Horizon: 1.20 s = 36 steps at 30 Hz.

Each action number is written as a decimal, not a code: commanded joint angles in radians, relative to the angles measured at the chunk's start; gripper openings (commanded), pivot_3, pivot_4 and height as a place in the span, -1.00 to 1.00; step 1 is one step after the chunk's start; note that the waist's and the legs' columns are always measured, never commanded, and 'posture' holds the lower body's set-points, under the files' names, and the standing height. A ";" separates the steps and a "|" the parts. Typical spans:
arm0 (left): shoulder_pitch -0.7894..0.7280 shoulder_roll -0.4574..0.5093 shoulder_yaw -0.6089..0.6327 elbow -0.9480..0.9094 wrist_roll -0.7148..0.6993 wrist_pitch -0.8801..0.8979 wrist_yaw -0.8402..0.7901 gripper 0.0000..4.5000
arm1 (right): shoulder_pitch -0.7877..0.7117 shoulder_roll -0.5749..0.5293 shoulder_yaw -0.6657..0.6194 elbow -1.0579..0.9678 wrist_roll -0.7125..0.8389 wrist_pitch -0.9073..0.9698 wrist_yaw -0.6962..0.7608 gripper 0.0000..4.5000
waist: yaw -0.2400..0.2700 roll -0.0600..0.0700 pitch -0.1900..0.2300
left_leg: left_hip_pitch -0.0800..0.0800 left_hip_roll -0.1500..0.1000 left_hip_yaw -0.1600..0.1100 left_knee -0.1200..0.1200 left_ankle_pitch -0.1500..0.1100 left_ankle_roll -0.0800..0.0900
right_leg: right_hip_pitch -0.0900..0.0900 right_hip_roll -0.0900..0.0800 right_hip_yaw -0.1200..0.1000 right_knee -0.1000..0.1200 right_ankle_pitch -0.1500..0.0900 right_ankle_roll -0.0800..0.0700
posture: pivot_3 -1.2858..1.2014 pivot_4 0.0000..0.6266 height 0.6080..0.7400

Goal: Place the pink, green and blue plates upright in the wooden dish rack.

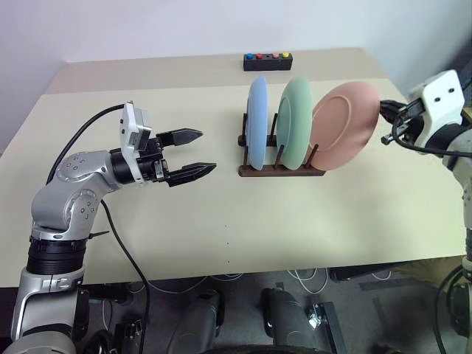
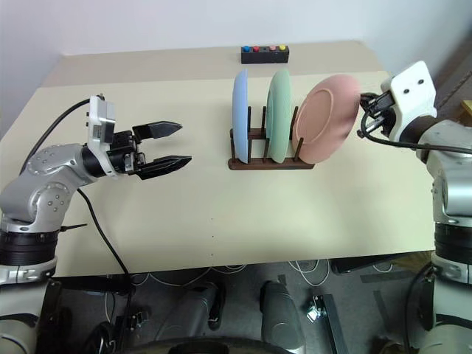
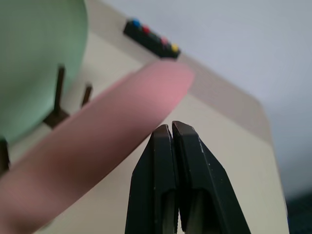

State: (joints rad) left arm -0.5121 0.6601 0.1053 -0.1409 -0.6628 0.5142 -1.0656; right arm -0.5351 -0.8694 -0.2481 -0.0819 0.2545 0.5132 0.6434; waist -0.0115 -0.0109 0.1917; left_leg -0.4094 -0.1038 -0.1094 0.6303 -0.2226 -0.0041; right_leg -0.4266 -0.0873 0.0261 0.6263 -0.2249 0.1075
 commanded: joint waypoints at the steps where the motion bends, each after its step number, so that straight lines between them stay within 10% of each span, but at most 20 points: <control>1: -0.009 0.011 0.020 -0.023 -0.002 -0.015 -0.003 1.00 | -0.012 -0.006 -0.029 -0.059 0.027 -0.019 0.015 -0.97 | 0.000 0.000 0.000 | 0.000 0.000 0.000 0.000 0.000 0.000 | 0.000 0.000 0.000 0.000 0.000 0.000 | 0.03 -0.52 1.00; 36: -0.007 0.013 0.028 -0.013 -0.001 -0.018 0.003 1.00 | -0.057 0.055 -0.001 -0.150 0.127 0.068 0.011 -0.97 | 0.000 0.000 0.000 | 0.000 0.000 0.000 0.000 0.000 0.000 | -0.001 0.000 0.000 0.001 0.000 0.000 | 0.03 -0.52 1.00</control>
State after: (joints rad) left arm -0.5120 0.6645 0.1059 -0.1379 -0.6615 0.5134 -1.0632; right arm -0.5621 -0.8191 -0.2125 -0.2009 0.3630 0.5780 0.6719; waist -0.0118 -0.0110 0.1916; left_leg -0.4094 -0.1037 -0.1094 0.6305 -0.2226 -0.0041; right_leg -0.4272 -0.0877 0.0263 0.6276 -0.2249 0.1075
